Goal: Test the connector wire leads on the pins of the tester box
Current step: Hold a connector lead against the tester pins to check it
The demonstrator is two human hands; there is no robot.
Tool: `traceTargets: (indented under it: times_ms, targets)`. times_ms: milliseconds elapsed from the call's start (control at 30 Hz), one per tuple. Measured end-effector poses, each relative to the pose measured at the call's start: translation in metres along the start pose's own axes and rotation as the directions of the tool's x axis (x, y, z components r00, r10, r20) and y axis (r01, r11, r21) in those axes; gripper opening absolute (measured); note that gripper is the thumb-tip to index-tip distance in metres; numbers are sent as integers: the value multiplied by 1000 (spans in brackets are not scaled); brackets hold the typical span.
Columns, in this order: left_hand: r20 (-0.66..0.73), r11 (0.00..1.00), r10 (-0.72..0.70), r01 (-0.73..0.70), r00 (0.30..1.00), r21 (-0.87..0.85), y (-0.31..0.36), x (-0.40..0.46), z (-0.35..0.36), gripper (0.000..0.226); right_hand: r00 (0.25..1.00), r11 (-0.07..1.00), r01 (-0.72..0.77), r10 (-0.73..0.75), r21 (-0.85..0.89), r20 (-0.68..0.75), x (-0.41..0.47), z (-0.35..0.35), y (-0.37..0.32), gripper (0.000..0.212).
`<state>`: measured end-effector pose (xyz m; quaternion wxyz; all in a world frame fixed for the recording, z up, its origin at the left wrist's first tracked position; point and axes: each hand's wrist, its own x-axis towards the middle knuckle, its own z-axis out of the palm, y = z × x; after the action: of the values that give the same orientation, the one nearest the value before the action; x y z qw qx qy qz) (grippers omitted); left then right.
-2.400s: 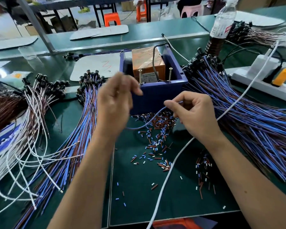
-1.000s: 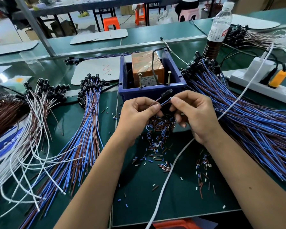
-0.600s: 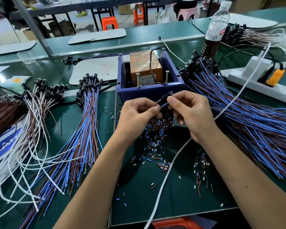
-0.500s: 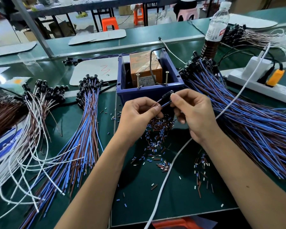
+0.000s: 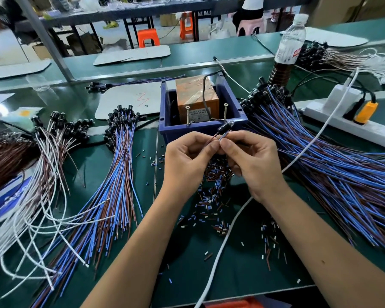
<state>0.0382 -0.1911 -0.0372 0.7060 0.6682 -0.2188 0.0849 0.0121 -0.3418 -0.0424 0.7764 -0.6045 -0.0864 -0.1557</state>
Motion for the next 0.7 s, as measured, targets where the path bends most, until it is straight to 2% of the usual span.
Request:
traceTargets:
  times_ms: [100, 200, 300, 367, 533, 700]
  targets:
    - [1, 999, 17, -17, 1000, 37, -1, -1, 0, 4, 1000, 1000, -21, 21, 17, -12, 1, -1, -1, 5]
    - [-48, 986, 121, -115, 991, 120, 1, -3, 1, 3, 999, 1000, -8, 9, 16, -35, 3, -4, 0, 4]
    - [-220, 954, 249, -200, 943, 224, 3, -4, -1, 5, 997, 998, 43, -41, 38, -62, 7, -10, -1, 11]
    - [-348, 956, 264, -196, 900, 218, 5, -3, -5, 6, 993, 997, 72, -70, 18, -96, 9, -13, -1, 13]
    - [-561, 969, 245, -194, 791, 150, 11, 2, -8, 11, 935, 935, 176, -256, -307, -245, 9, -12, 3, 7]
    - [-585, 980, 175, -85, 792, 179, 8, 5, -11, 12, 830, 783, 238, -471, -574, -299, 12, 0, 2, 10]
